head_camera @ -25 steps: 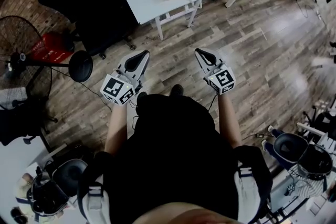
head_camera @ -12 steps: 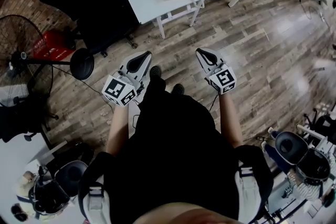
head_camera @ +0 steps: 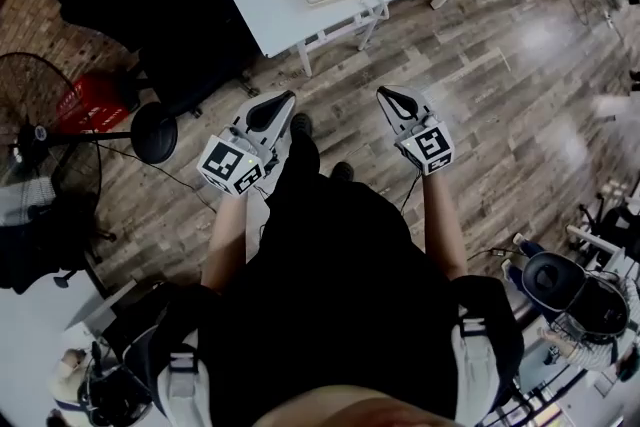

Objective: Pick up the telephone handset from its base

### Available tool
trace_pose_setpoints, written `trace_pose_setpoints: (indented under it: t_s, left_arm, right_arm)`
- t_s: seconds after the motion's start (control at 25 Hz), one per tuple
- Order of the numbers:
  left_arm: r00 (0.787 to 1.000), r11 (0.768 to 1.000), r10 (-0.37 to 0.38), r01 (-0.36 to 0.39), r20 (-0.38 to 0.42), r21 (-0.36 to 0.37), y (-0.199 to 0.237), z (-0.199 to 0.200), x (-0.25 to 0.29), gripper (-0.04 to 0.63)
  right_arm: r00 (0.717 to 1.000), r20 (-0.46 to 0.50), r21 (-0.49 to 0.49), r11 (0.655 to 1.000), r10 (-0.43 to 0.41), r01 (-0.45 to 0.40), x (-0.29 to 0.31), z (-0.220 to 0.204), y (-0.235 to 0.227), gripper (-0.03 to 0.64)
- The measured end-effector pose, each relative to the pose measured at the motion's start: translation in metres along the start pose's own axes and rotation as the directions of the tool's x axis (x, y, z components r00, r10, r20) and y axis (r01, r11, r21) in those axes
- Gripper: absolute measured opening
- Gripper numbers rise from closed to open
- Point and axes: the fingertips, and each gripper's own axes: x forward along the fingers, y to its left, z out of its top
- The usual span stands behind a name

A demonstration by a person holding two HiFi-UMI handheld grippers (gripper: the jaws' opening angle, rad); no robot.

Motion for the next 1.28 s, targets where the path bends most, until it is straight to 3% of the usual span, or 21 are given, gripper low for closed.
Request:
trace_pose_setpoints:
  t_s: [0.68, 0.96, 1.28]
  left_arm:
    - [0.994, 0.994, -0.108, 0.108, -0.011, 0.0, 0.092, 0.021, 0.052, 0.023]
    - [0.988, 0.988, -0.152, 0.152, -0.012, 0.003, 0.112, 0.031, 0.073, 0.023]
    - [0.98, 0.979, -0.201, 0.201, -0.015, 0.019, 0.13, 0.041, 0.086, 0.023]
  right_arm:
    - [0.997, -0.047, -0.051, 0.997, -0.055, 0.052, 0.076, 0.027, -0.041, 0.027]
    - [0.993, -0.026, -0.046, 0.992, -0.117, 0.116, 0.086, 0.037, -0.061, 0.209]
    - [0.982, -0.039, -0.028, 0.983, -0.184, 0.183, 0.094, 0.037, -0.073, 0.293]
